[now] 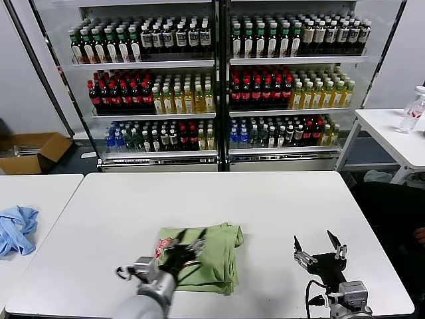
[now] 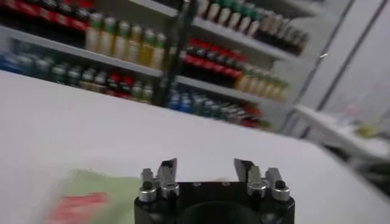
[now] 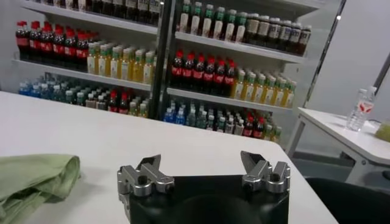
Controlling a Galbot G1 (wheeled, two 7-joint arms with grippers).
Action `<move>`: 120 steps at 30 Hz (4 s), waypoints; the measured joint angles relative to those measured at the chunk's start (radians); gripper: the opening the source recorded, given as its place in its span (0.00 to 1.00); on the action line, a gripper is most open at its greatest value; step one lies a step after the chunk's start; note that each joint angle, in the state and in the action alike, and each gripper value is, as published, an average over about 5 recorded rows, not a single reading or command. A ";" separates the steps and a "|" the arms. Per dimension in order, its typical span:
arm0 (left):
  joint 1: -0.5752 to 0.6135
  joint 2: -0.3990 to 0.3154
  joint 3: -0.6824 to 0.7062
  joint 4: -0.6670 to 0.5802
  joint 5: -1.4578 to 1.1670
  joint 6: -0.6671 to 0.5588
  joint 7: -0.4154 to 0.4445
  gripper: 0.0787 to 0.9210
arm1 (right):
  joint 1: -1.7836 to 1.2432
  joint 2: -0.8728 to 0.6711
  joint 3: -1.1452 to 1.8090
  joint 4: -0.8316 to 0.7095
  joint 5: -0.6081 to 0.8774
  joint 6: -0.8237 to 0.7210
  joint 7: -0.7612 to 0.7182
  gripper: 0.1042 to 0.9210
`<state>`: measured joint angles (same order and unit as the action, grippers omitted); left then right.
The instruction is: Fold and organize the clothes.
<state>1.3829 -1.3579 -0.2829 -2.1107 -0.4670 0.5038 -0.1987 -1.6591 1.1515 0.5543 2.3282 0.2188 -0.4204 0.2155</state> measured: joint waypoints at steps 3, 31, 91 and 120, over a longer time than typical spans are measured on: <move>0.019 0.028 -0.051 0.023 0.032 0.005 -0.001 0.78 | 0.001 0.002 -0.003 -0.001 -0.002 0.000 0.000 0.88; 0.047 0.040 -0.134 0.109 -0.016 0.038 -0.002 0.44 | -0.004 0.002 -0.006 0.001 -0.009 0.002 -0.001 0.88; -0.110 -0.212 0.144 0.056 -0.096 -0.008 -0.042 0.03 | 0.003 -0.005 0.010 0.000 -0.011 0.006 0.002 0.88; -0.092 -0.001 -0.093 0.008 0.153 -0.230 0.129 0.88 | 0.236 0.037 -0.196 -0.147 0.172 -0.107 0.043 0.88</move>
<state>1.2910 -1.3585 -0.3757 -2.1023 -0.3145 0.2734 -0.0701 -1.4228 1.1882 0.3585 2.1809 0.3905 -0.5275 0.2582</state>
